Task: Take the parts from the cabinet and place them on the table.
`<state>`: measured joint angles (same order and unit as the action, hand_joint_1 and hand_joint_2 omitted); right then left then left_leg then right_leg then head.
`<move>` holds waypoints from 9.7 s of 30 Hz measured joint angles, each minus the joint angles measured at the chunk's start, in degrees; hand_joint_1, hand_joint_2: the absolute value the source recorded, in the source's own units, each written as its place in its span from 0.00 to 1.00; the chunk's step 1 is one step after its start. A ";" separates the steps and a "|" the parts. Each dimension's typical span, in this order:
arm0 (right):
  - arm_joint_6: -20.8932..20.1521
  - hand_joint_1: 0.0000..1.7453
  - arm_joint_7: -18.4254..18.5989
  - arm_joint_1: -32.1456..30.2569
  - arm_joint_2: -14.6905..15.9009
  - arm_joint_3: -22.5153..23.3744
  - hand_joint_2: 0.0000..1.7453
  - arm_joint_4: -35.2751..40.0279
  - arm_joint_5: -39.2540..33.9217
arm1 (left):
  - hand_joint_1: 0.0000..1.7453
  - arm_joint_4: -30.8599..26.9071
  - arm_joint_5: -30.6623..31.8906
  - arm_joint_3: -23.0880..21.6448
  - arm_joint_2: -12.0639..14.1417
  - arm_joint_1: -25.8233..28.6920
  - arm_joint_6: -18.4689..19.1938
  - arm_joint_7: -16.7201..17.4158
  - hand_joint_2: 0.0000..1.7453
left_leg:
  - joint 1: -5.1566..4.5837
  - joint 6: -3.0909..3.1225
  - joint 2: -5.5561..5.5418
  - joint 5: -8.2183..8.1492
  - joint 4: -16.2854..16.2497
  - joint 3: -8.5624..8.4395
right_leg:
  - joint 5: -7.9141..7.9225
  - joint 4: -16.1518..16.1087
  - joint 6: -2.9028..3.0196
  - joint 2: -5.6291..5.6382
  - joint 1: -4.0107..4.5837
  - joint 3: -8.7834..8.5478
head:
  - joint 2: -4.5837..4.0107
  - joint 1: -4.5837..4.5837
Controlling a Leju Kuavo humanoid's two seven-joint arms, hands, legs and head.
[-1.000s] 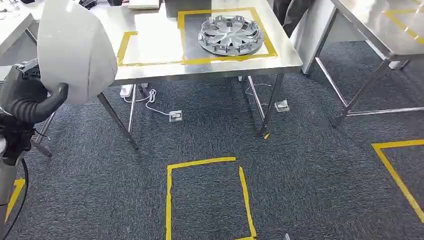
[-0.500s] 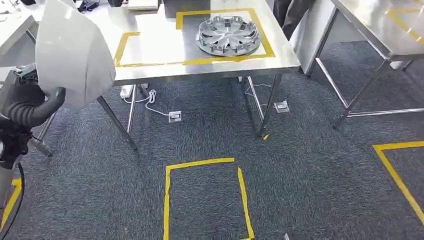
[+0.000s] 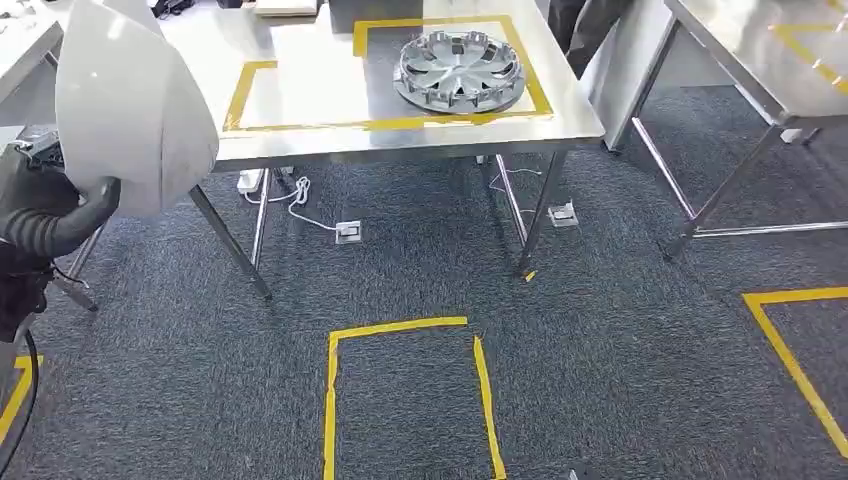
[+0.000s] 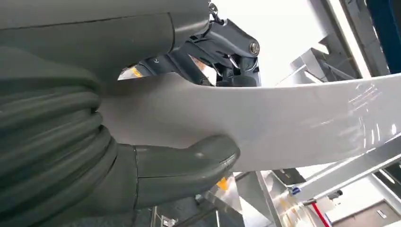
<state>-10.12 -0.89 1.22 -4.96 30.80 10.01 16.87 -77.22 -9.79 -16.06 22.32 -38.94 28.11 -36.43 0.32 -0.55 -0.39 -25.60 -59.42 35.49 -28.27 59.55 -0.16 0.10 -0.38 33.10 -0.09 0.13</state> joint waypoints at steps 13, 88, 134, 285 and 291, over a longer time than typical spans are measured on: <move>0.28 0.00 0.22 -0.04 0.29 0.00 0.00 0.00 0.13 | 1.00 0.20 0.02 -0.09 -0.13 -0.05 -0.09 -0.26 1.00 | 0.21 -0.37 -0.39 -1.70 -0.02 -1.69 | 2.55 0.35 -0.11 0.08 -0.04 3.06 | -0.02 0.24; -0.11 0.00 0.17 -0.80 1.12 0.02 0.00 -0.04 1.16 | 1.00 -1.79 -0.53 0.07 2.51 3.63 -2.49 -1.14 1.00 | 0.16 -1.78 0.34 2.05 -0.74 0.74 | -1.82 -1.25 0.85 0.22 0.16 -3.52 | -0.02 -0.28; -0.15 0.00 0.19 -0.68 1.16 0.02 0.00 -0.17 1.14 | 1.00 -4.46 0.22 0.89 2.21 5.84 -3.48 0.09 1.00 | 0.02 0.28 -0.14 -3.75 0.15 -4.19 | 3.25 -0.30 -0.05 0.03 0.26 3.12 | -0.02 0.20; 0.35 0.00 -0.35 0.29 0.15 1.27 0.00 -0.28 8.35 | 0.00 51.87 56.68 -7.65 -24.70 -40.98 -38.82 14.31 0.00 | 0.64 -1.41 0.17 -6.78 -14.70 4.99 | 2.91 1.24 1.08 0.47 -0.66 4.26 | -0.02 0.20; 0.33 0.00 -0.52 0.45 0.11 1.29 0.00 -0.28 8.96 | 0.00 51.19 55.60 -7.76 -23.17 -41.60 -39.06 14.31 0.00 | -1.12 0.81 0.42 -3.24 -0.73 -3.15 | 5.11 0.61 -0.25 0.17 -0.44 5.12 | 0.00 0.24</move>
<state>-9.79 -1.42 1.66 -4.85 32.09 9.73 25.84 -26.03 45.81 -23.82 -0.85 -80.54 -10.95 -22.12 -0.80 0.25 0.04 -28.84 -60.15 32.35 -23.15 60.17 -0.41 0.26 -0.81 38.22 -0.09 0.37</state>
